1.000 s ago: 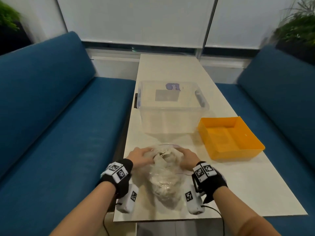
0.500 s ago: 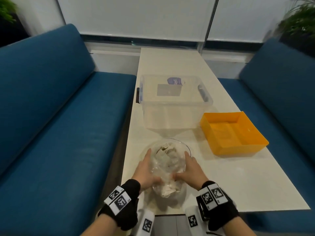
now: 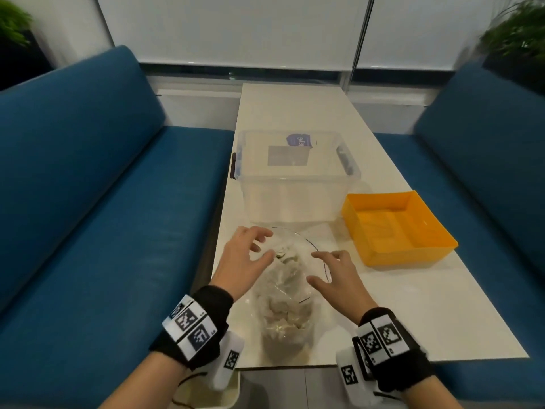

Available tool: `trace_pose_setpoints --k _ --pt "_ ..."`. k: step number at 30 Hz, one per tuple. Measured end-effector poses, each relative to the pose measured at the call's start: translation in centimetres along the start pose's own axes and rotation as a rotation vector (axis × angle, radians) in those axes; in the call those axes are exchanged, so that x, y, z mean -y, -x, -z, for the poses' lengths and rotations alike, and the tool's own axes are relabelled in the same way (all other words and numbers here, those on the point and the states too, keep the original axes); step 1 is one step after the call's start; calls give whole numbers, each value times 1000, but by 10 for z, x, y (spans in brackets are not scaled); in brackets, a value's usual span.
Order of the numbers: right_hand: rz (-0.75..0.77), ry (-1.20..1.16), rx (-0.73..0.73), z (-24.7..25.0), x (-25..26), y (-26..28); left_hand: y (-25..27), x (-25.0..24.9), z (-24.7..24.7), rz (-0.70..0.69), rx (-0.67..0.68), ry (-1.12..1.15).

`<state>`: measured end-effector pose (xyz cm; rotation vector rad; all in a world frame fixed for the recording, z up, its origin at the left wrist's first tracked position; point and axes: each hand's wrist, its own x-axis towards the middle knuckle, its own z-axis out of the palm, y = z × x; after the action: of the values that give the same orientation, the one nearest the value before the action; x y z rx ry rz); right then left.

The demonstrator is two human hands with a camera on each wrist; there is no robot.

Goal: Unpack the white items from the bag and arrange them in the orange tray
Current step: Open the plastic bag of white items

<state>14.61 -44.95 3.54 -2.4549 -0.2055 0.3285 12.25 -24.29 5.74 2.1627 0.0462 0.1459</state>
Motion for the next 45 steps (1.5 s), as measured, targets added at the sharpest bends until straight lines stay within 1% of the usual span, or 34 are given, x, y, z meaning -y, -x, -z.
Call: trace_pose_setpoints --k 2,5,7,9,14,16,21,26,29,33,35,38,40,41,42,45 --pt "49 40 18 3 -2 -5 -12 -8 -17 31 31 -68" --pt "67 91 113 3 -5 -10 -27 -5 -48 152 119 -387" --pt "64 98 187 -2 -10 -11 -31 2 -63 184 116 -543" --pt "76 102 238 -6 -15 -10 -31 5 -73 176 90 -591" --pt "118 118 257 -8 -26 -10 -31 5 -79 125 36 -632" --pt "134 127 273 -5 -27 -12 -31 3 -76 124 -7 -585" --pt "199 123 307 1 -32 -15 -24 -2 -60 178 -108 -389" --pt "237 114 326 9 -35 -20 -22 -10 -40 220 -168 -171" --pt "260 127 346 14 -35 -25 -23 -21 -31 192 -156 -145" --pt "251 161 382 23 -33 -29 -27 -42 -16 141 -183 -95" --pt "257 166 350 34 -29 -32 -29 -54 -7 131 -177 -48" --pt "304 41 182 58 -16 -37 -37 -65 3 143 -138 50" --pt "319 -121 74 76 -2 -39 -42 -71 7 158 -109 127" --pt "315 -208 56 84 6 -39 -44 -75 8 165 -87 166" --pt "309 -294 67 90 14 -38 -45 -80 8 172 -60 208" --pt "323 -462 186 97 33 -35 -50 -93 5 177 22 339"
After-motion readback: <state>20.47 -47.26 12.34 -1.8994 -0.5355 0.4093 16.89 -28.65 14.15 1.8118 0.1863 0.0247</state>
